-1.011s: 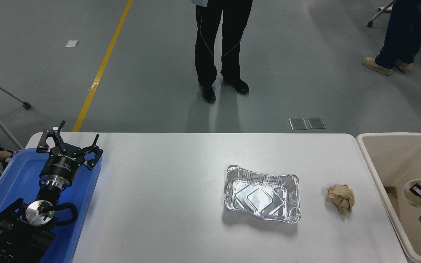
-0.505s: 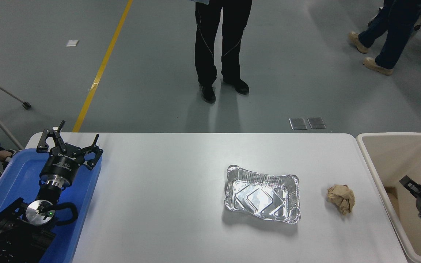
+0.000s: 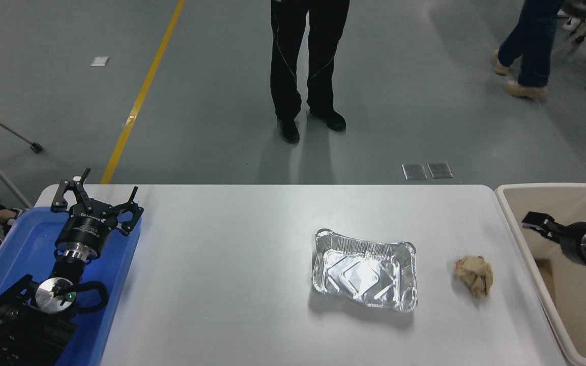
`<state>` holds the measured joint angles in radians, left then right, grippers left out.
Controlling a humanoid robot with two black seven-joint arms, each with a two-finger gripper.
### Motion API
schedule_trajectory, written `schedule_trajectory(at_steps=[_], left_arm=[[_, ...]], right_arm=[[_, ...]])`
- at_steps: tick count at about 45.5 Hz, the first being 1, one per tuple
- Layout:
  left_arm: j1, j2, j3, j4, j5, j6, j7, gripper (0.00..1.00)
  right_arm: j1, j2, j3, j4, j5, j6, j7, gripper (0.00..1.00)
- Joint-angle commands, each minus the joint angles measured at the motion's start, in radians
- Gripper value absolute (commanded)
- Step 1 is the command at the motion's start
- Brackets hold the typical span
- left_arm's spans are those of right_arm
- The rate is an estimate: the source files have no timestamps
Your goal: Pick up paper cup place in dustbin
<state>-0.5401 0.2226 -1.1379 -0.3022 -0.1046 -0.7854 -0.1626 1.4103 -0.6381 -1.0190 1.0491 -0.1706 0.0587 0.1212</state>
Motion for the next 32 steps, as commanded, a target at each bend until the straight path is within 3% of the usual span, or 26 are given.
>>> schedule_trajectory(at_steps=[1, 10, 17, 28, 32], left_arm=[[0.000, 0.000, 0.001, 0.000, 0.000, 0.000, 0.002, 0.99], [0.000, 0.001, 0.000, 0.000, 0.000, 0.000, 0.002, 0.99], [0.000, 0.001, 0.000, 0.000, 0.000, 0.000, 0.002, 0.99], [0.000, 0.001, 0.001, 0.000, 0.000, 0.000, 0.002, 0.99], [0.000, 0.001, 0.001, 0.000, 0.002, 0.000, 0.002, 0.99]], right_arm=[[0.390, 0.072, -0.226, 0.333, -0.038, 0.144, 0.002, 1.00], [0.651, 0.182, -0.288, 0.540, -0.030, 0.295, 0.000, 1.00], [0.806, 0.273, -0.291, 0.608, 0.052, 0.452, 0.000, 1.00], [0.999, 0.334, -0.253, 0.631, 0.124, 0.727, -0.002, 1.00], [1.053, 0.336, -0.222, 0.631, 0.143, 0.727, -0.009, 1.00]])
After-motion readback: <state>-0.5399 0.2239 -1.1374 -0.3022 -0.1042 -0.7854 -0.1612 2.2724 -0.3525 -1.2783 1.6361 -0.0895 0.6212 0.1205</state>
